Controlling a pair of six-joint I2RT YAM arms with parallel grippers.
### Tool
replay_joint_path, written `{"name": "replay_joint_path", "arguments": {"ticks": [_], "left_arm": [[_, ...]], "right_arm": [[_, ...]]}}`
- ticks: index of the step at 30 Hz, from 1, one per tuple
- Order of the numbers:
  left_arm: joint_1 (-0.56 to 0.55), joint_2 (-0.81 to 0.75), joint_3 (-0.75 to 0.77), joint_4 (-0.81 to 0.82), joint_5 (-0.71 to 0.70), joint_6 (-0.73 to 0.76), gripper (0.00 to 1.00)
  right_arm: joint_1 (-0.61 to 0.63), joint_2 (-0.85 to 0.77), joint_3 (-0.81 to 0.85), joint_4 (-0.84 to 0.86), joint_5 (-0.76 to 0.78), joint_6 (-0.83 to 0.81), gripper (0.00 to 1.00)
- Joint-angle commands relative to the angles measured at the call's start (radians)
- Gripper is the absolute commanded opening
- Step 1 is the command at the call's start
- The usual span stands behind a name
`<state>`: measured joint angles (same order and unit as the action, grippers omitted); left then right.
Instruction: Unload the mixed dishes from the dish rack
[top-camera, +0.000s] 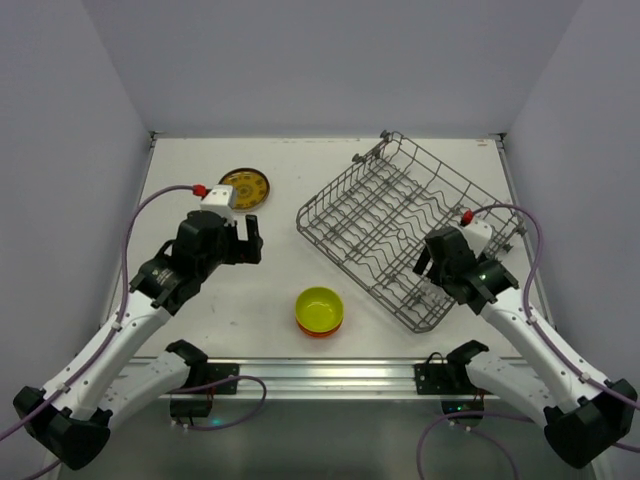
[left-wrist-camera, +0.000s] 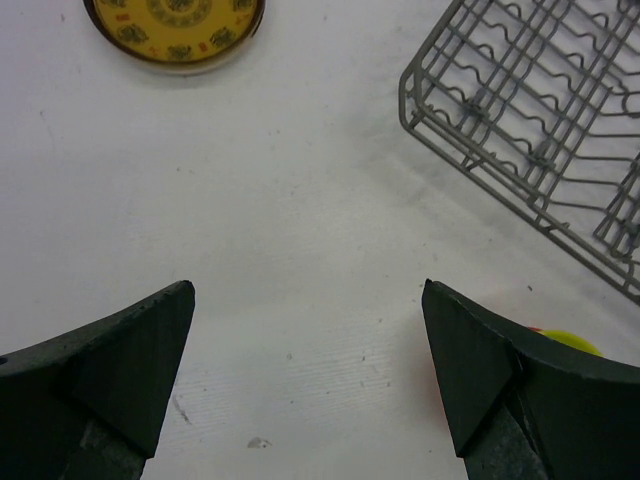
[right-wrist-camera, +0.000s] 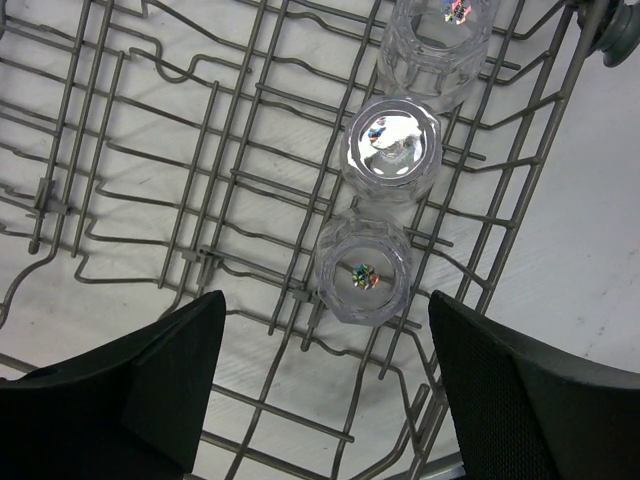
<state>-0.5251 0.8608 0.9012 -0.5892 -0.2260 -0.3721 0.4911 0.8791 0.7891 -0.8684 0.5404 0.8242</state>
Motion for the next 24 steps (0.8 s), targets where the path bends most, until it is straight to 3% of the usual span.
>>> {"name": "replay_joint_path", "arguments": {"ticks": [1,6,24], "left_arm": [[-0.003,-0.034,-0.057,0.034,0.0,0.032,1.0],[-0.003,-0.074,-0.067,0.038,-0.003,0.027,1.0],[-0.009,-0.08,-0.077,0.052,0.031,0.03,1.0]], "right_arm": [[-0.009,0.03,-0.01,0.063,0.05,0.059,0.83],[-0.014,0.052,-0.056,0.075,0.087,0.088,0.76],[-0.068,0.133,-0.099,0.124,0.017,0.108,0.71]]}}
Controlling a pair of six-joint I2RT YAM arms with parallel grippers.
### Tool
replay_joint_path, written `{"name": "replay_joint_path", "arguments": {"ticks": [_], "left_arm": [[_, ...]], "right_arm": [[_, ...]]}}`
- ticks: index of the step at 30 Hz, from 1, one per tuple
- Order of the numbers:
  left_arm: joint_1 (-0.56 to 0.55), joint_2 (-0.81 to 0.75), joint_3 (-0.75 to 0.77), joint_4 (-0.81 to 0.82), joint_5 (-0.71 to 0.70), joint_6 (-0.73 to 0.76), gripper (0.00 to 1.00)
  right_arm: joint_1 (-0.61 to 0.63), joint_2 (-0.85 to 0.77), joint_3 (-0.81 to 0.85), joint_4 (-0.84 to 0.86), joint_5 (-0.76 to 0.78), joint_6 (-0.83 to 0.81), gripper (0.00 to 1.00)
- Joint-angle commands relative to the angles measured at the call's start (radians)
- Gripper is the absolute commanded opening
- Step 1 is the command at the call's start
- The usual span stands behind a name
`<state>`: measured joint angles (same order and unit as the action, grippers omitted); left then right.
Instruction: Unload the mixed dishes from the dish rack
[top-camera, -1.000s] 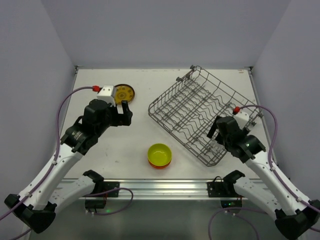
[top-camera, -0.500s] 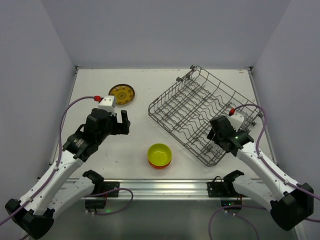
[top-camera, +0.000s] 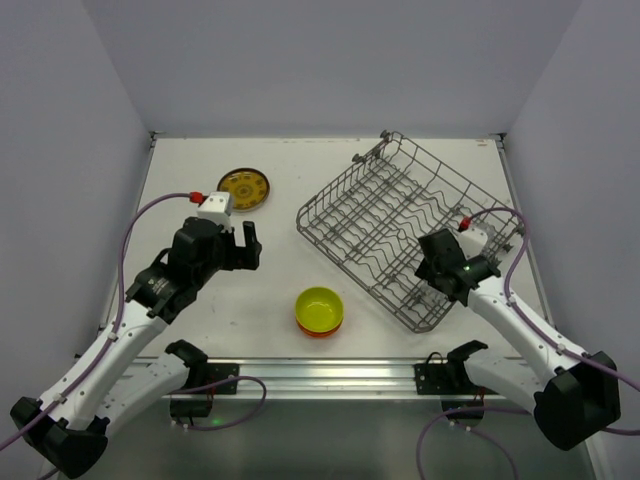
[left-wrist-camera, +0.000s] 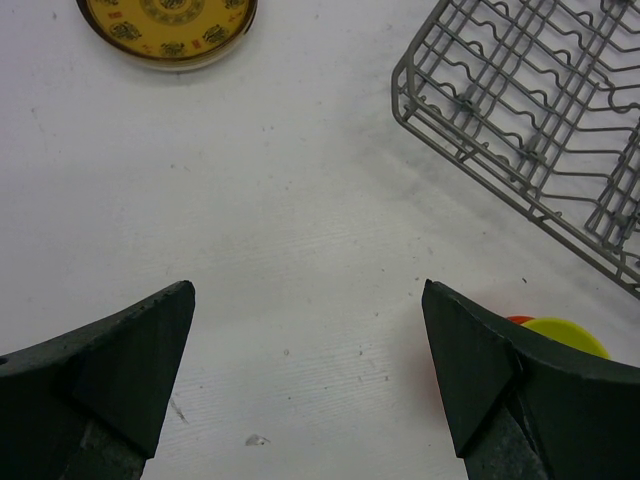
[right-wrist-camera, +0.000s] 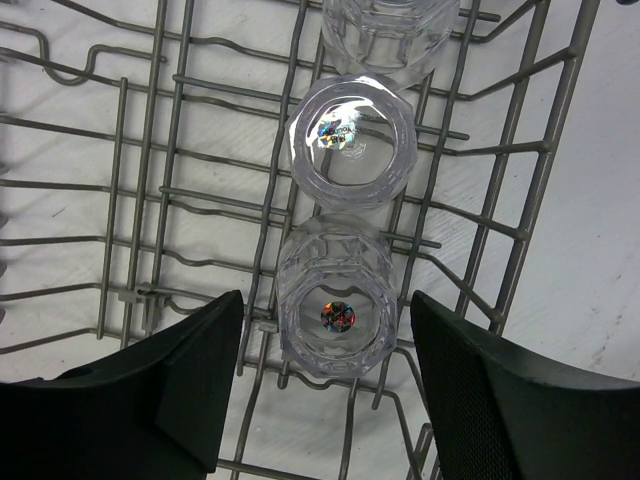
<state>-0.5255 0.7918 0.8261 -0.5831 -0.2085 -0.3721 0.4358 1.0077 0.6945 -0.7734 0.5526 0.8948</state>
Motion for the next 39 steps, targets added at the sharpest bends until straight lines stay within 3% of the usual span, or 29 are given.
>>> {"name": "replay_joint_path", "arguments": {"ticks": [1,16,20,25,39], "left_arm": [[-0.011,-0.014,-0.002,0.046,0.012,0.03,1.0],[-0.024,-0.02,-0.001,0.043,-0.002,0.029,1.0],[-0.025,-0.022,-0.001,0.043,-0.003,0.029,1.0],[-0.025,-0.019,0.001,0.042,-0.003,0.029,1.0],[-0.025,-0.025,0.01,0.029,-0.032,0.024,1.0]], "right_arm": [[-0.012,0.006,-0.007,0.029,-0.003,0.038,0.69],[-0.014,0.02,0.002,-0.032,0.012,0.072,0.57],[-0.014,0.022,0.011,-0.043,0.015,0.067,0.51],[-0.012,-0.018,0.016,-0.05,0.018,0.052,0.34],[-0.012,-0.172,0.088,-0.104,-0.026,0.0,0.31]]}}
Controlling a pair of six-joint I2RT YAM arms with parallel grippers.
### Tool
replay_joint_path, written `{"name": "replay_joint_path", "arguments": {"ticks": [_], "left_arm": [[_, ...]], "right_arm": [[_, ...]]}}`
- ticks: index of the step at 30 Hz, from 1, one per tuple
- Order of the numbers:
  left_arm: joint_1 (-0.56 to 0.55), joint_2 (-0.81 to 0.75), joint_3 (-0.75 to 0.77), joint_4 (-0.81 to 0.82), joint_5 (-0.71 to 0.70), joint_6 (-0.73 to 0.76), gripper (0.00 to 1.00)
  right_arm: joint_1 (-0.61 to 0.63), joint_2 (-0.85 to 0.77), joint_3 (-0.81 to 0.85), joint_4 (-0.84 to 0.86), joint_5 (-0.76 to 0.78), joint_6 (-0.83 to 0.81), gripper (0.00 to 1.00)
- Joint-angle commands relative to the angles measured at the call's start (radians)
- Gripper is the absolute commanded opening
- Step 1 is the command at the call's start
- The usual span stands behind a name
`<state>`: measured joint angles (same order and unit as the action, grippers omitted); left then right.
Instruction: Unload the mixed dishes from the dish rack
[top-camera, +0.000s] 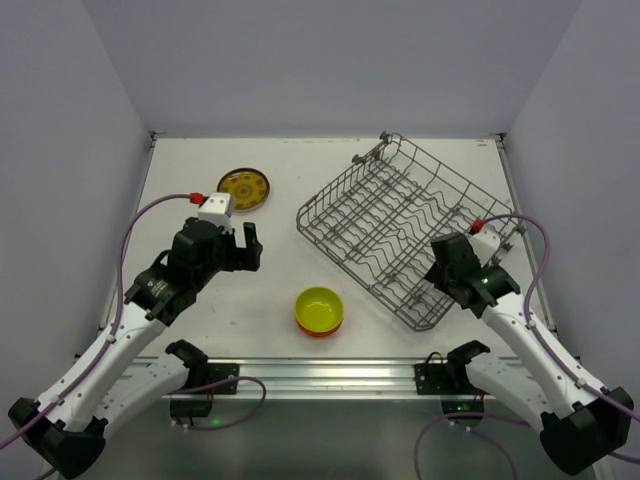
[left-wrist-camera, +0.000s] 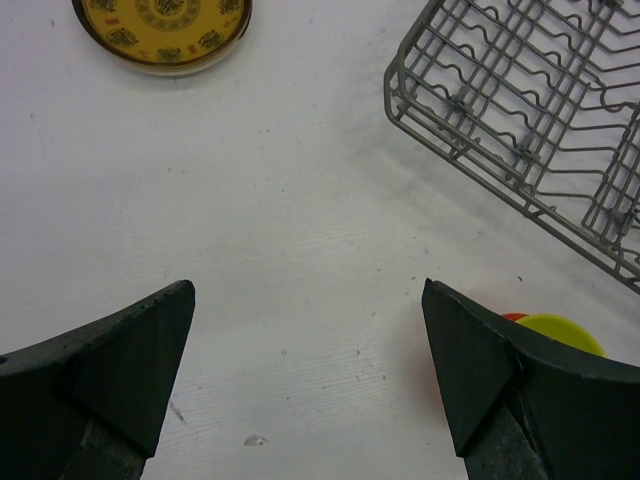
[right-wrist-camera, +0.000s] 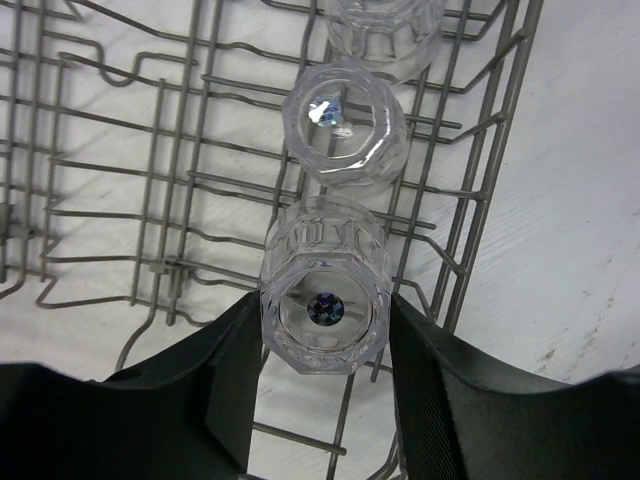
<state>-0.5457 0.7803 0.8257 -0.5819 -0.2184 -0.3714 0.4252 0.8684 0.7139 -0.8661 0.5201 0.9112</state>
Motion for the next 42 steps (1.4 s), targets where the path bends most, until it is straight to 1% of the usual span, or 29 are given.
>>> {"name": "replay_joint_path", "arguments": {"ticks": [1,4,7,8,9,10,11,12,13,14,16,17,18,19,20,21,23,24,28,29,30,32,33,35,36,38,39,41,42], "left_arm": [[-0.007,-0.016,0.012,0.028,-0.024,0.023,1.0],[-0.005,-0.024,0.019,0.031,-0.012,0.02,1.0],[-0.003,-0.039,0.027,0.051,0.051,-0.007,1.0],[-0.003,-0.045,0.026,0.082,0.083,-0.018,1.0],[-0.005,-0.049,0.024,0.103,0.164,-0.043,1.0],[-0.005,-0.049,0.021,0.131,0.21,-0.056,1.0],[-0.003,-0.046,0.012,0.199,0.276,-0.075,1.0],[-0.003,-0.042,0.003,0.239,0.398,-0.116,1.0],[-0.005,-0.035,-0.005,0.288,0.463,-0.141,1.0],[-0.005,-0.017,-0.029,0.404,0.599,-0.196,1.0],[-0.005,0.014,-0.066,0.549,0.738,-0.257,1.0],[-0.005,0.054,-0.101,0.718,0.801,-0.294,1.0],[-0.005,0.074,-0.118,0.791,0.903,-0.367,1.0],[-0.007,0.092,-0.131,0.863,0.939,-0.403,1.0],[-0.01,0.123,-0.154,0.992,0.967,-0.438,1.0],[-0.011,0.134,-0.164,1.043,0.993,-0.492,1.0],[-0.02,0.161,-0.178,1.144,1.001,-0.517,1.0],[-0.02,0.174,-0.178,1.159,1.007,-0.524,1.0],[-0.025,0.229,-0.186,1.273,1.027,-0.59,1.0],[-0.026,0.25,-0.189,1.335,1.028,-0.606,0.99],[-0.026,0.26,-0.189,1.359,1.031,-0.632,0.98],[-0.028,0.286,-0.189,1.425,1.027,-0.653,0.93],[-0.028,0.292,-0.186,1.429,1.015,-0.658,0.88],[-0.028,0.307,-0.172,1.432,1.01,-0.658,0.82],[-0.03,0.309,-0.168,1.433,1.008,-0.661,0.73],[-0.03,0.309,-0.163,1.444,1.008,-0.663,0.6],[-0.03,0.304,-0.162,1.444,1.004,-0.663,0.45],[-0.03,0.297,-0.161,1.443,1.002,-0.659,0.3],[-0.03,0.294,-0.161,1.438,0.999,-0.656,0.16]], "right_arm": [[-0.002,-0.058,0.076,-0.01,-0.015,-0.024,0.31],[-0.002,-0.124,0.104,0.012,-0.057,-0.072,0.31],[-0.002,-0.176,0.108,0.108,-0.162,-0.136,0.31],[-0.002,-0.204,0.102,0.139,-0.242,-0.152,0.32],[-0.002,-0.213,0.098,0.213,-0.288,-0.169,0.32],[-0.002,-0.219,0.093,0.26,-0.339,-0.184,0.32],[-0.002,-0.223,0.082,0.298,-0.391,-0.202,0.32],[-0.002,-0.22,0.079,0.378,-0.487,-0.207,0.32],[-0.002,-0.217,0.073,0.427,-0.533,-0.218,0.32],[-0.002,-0.209,0.059,0.522,-0.643,-0.218,0.33],[-0.002,-0.197,0.049,0.619,-0.731,-0.212,0.32],[-0.002,-0.189,0.039,0.663,-0.768,-0.201,0.32],[-0.002,-0.172,0.038,0.744,-0.826,-0.196,0.32],[-0.002,-0.163,0.038,0.786,-0.856,-0.189,0.32],[-0.002,-0.152,0.033,0.865,-0.885,-0.186,0.32],[-0.002,-0.137,0.03,0.919,-0.94,-0.181,0.31],[-0.002,-0.121,0.009,1.014,-0.988,-0.153,0.31],[-0.002,-0.115,0.004,1.101,-1.008,-0.147,0.3],[0.0,-0.037,-0.01,1.28,-1.132,-0.104,0.31],[-0.002,-0.02,-0.016,1.312,-1.149,-0.095,0.3],[-0.002,-0.003,-0.022,1.381,-1.166,-0.083,0.3],[-0.002,0.049,-0.04,1.464,-1.222,-0.025,0.3],[0.0,0.063,-0.047,1.536,-1.241,-0.009,0.3],[0.0,0.102,-0.062,1.605,-1.282,0.038,0.3],[0.0,0.112,-0.065,1.639,-1.289,0.046,0.3],[0.0,0.135,-0.067,1.662,-1.302,0.055,0.3],[0.0,0.139,-0.068,1.668,-1.304,0.057,0.3],[0.001,0.146,-0.074,1.682,-1.304,0.06,0.3],[0.0,0.149,-0.076,1.685,-1.306,0.061,0.3]]}}
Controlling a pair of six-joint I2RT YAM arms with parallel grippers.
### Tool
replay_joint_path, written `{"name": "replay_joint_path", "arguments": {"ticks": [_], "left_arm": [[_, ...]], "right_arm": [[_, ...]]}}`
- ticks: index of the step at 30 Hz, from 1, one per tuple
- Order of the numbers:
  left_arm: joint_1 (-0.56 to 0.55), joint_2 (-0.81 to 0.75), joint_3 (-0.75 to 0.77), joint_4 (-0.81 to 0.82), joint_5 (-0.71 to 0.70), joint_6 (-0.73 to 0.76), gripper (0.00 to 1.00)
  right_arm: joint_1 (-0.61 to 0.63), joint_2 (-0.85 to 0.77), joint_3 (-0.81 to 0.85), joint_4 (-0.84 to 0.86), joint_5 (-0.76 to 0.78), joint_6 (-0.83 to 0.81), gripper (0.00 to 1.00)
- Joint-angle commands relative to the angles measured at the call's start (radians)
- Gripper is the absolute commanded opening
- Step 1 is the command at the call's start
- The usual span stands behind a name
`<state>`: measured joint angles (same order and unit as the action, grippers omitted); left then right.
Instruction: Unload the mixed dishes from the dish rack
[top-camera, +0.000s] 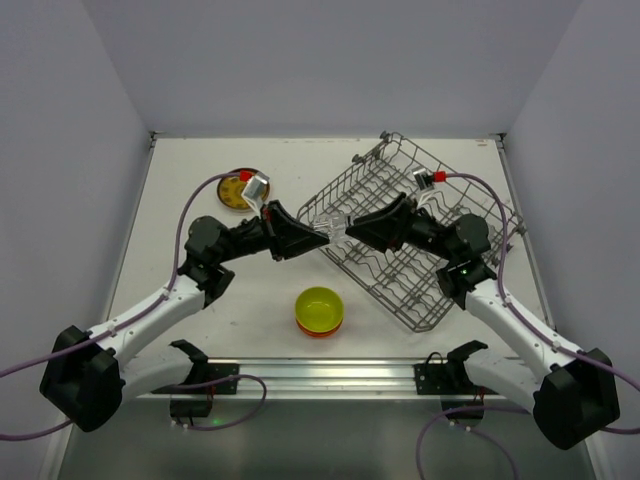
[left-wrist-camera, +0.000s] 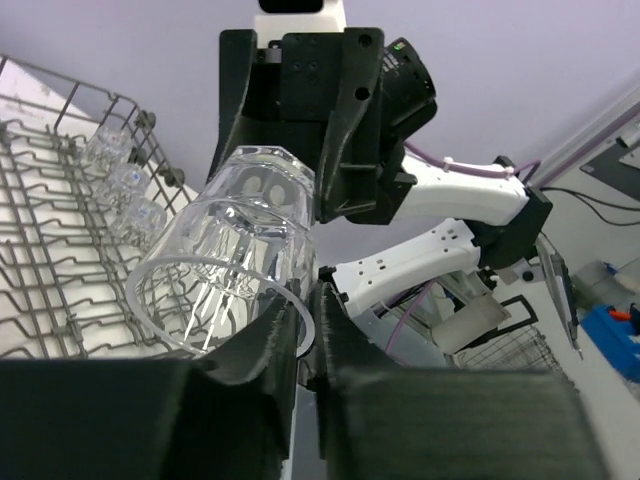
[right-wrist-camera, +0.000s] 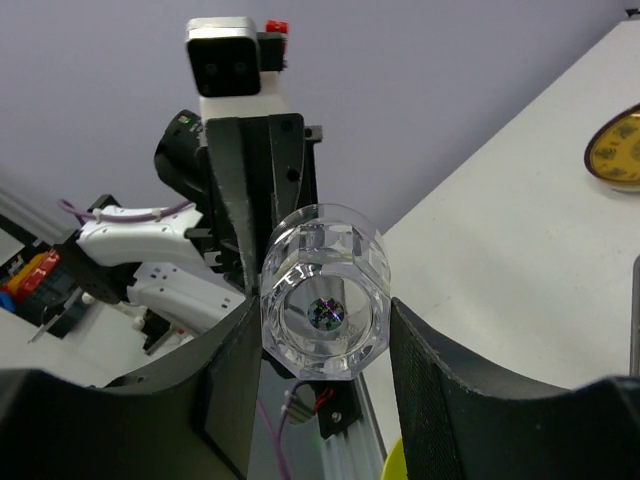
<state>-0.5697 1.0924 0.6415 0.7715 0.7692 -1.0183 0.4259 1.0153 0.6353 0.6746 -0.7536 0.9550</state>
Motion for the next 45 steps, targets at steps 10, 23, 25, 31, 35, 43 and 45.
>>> {"name": "replay_joint_path", "arguments": {"ticks": [10,23,25,31,35,43,45], "left_arm": [[-0.004,-0.043,0.235,-0.671,-0.301,0.311,0.0],[0.197,0.228,0.512,-1.435,-0.944,0.572,0.0],[0.195,0.308,0.566,-1.509,-0.964,0.596,0.0],[0.192,0.478,0.647,-1.655,-0.969,0.69,0.0],[0.185,0.518,0.652,-1.69,-0.944,0.737,0.01],[0.108,0.621,0.701,-1.718,-0.871,0.779,0.08],[0.093,0.649,0.707,-1.718,-0.852,0.785,0.08]], "right_arm": [[-0.004,-0.119,0.071,-0.206,0.077,-0.173,0.99],[-0.006,-0.221,0.323,-1.231,0.836,-0.535,0.99],[-0.004,-0.236,0.339,-1.267,0.879,-0.555,0.99],[-0.004,-0.271,0.363,-1.348,0.909,-0.59,0.99],[-0.004,-0.276,0.362,-1.371,0.918,-0.605,0.99],[-0.006,-0.251,0.349,-1.371,0.901,-0.613,0.99],[-0.004,-0.253,0.346,-1.371,0.901,-0.618,0.99]]}}
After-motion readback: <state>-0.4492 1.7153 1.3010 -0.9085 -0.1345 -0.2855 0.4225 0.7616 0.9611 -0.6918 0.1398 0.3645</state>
